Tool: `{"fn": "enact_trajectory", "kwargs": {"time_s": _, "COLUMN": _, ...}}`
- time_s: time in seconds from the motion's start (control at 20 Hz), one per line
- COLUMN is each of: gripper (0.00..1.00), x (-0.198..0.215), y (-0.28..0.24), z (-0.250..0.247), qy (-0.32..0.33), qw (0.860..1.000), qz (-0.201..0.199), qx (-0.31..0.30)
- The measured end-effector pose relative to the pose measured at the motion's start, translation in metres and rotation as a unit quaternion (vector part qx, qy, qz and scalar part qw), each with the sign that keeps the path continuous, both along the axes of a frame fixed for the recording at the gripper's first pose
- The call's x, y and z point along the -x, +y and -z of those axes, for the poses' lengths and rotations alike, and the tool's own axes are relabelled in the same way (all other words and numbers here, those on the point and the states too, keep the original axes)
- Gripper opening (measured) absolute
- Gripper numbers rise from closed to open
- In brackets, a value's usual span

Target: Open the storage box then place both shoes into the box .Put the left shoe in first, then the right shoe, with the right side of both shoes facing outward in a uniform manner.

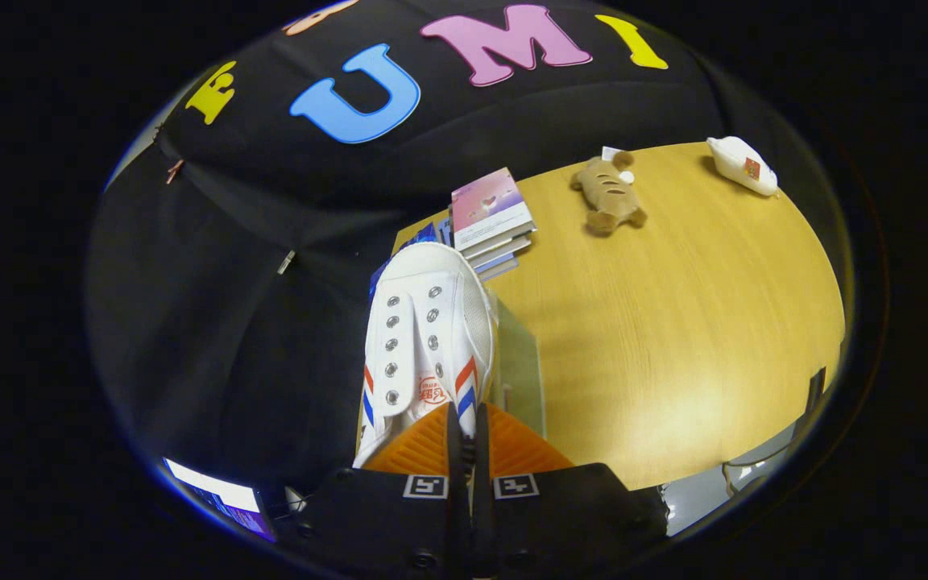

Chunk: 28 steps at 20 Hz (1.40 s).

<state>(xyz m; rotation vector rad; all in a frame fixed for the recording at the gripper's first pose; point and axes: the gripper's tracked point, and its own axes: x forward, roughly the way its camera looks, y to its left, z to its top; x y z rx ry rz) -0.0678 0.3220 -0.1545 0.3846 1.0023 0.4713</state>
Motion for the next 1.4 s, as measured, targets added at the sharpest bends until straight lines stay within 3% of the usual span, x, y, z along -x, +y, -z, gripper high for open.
{"fn": "enact_trajectory", "kwargs": {"time_s": 0.2, "gripper": 0.06, "x": 0.010, "y": 0.039, "z": 0.016, "qy": 0.012, "qw": 1.000, "qz": -0.016, "qx": 0.017}}
{"fn": "enact_trajectory", "kwargs": {"time_s": 0.75, "gripper": 0.06, "x": 0.005, "y": 0.044, "z": 0.068, "qy": 0.038, "qw": 0.995, "qz": -0.016, "qx": 0.094}}
{"fn": "enact_trajectory", "kwargs": {"time_s": 0.85, "gripper": 0.28, "x": 0.004, "y": 0.058, "z": 0.055, "qy": 0.037, "qw": 0.998, "qz": -0.019, "qx": 0.052}}
{"fn": "enact_trajectory", "kwargs": {"time_s": 0.95, "gripper": 0.41, "x": -0.001, "y": 0.059, "z": 0.033, "qy": 0.019, "qw": 0.999, "qz": -0.016, "qx": 0.027}}
{"fn": "enact_trajectory", "kwargs": {"time_s": 1.0, "gripper": 0.67, "x": -0.005, "y": 0.054, "z": 0.024, "qy": 0.007, "qw": 1.000, "qz": -0.018, "qx": 0.023}}
{"fn": "enact_trajectory", "kwargs": {"time_s": 1.1, "gripper": 0.97, "x": -0.014, "y": 0.035, "z": 0.005, "qy": -0.028, "qw": 0.999, "qz": -0.018, "qx": 0.024}}
{"fn": "enact_trajectory", "kwargs": {"time_s": 1.4, "gripper": 0.99, "x": -0.049, "y": -0.061, "z": -0.038, "qy": -0.137, "qw": 0.989, "qz": -0.013, "qx": 0.052}}
